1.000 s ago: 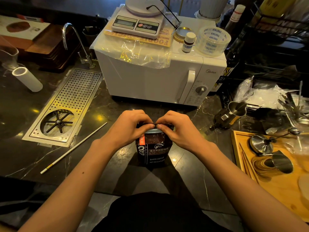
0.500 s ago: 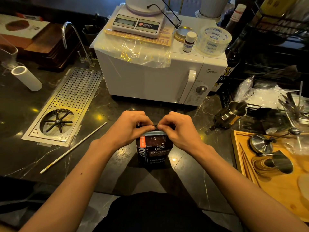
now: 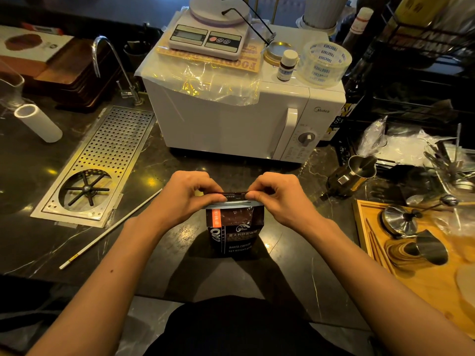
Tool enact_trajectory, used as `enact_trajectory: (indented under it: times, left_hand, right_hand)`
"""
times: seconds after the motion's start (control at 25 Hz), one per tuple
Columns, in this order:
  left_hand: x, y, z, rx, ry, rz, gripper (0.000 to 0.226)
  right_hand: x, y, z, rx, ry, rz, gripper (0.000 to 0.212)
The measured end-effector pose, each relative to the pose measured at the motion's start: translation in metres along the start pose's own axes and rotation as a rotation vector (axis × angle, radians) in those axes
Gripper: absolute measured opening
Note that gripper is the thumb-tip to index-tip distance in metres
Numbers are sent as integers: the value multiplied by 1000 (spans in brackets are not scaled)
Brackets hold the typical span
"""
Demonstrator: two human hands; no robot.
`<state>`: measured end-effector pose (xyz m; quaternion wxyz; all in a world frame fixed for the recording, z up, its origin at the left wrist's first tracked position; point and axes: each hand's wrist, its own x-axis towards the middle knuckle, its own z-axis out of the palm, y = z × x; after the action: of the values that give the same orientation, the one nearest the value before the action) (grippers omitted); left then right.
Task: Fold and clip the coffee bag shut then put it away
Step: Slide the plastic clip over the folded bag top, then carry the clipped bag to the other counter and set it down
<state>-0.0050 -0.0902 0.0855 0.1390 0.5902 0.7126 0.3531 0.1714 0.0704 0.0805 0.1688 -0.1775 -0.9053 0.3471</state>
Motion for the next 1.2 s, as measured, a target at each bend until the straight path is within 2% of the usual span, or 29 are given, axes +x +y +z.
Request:
enact_trajectory:
  times: [0.08,0.32,0.48,0.56,0.68,0.76,0.84,0.92,1.2]
  left_hand:
    - [0,-2,-1,6,1,-1,11]
    - [-3,-6,1,-79,40,-55,12]
    - [-11,-11,14,-218,76,-197,19]
    - [-19,-13,25,-365,79,-319,35]
    - [-33,-22,42,-634,149,-481,75]
    - [-41,-29,54,-704,119,-559,90]
    - [-49,-33,65,-691,42,-575,87]
    - [-53,-34,75,-625,17,-577,82]
    - [-59,-33,97,-483,122,-618,80]
  right_hand:
    - [-1,5,-6,-5,-25,0,6]
    - [-5,2,4,5,118,-6,4]
    - [-14,10,9,251,144,149,8]
    - [-22,17,15,371,110,230,20]
    - [-36,28,31,559,79,325,42]
    - [-45,36,43,612,60,367,53]
    - [-50,42,53,617,44,396,64]
    - [-55,46,63,617,63,422,66]
    - [-59,45,80,587,132,451,63]
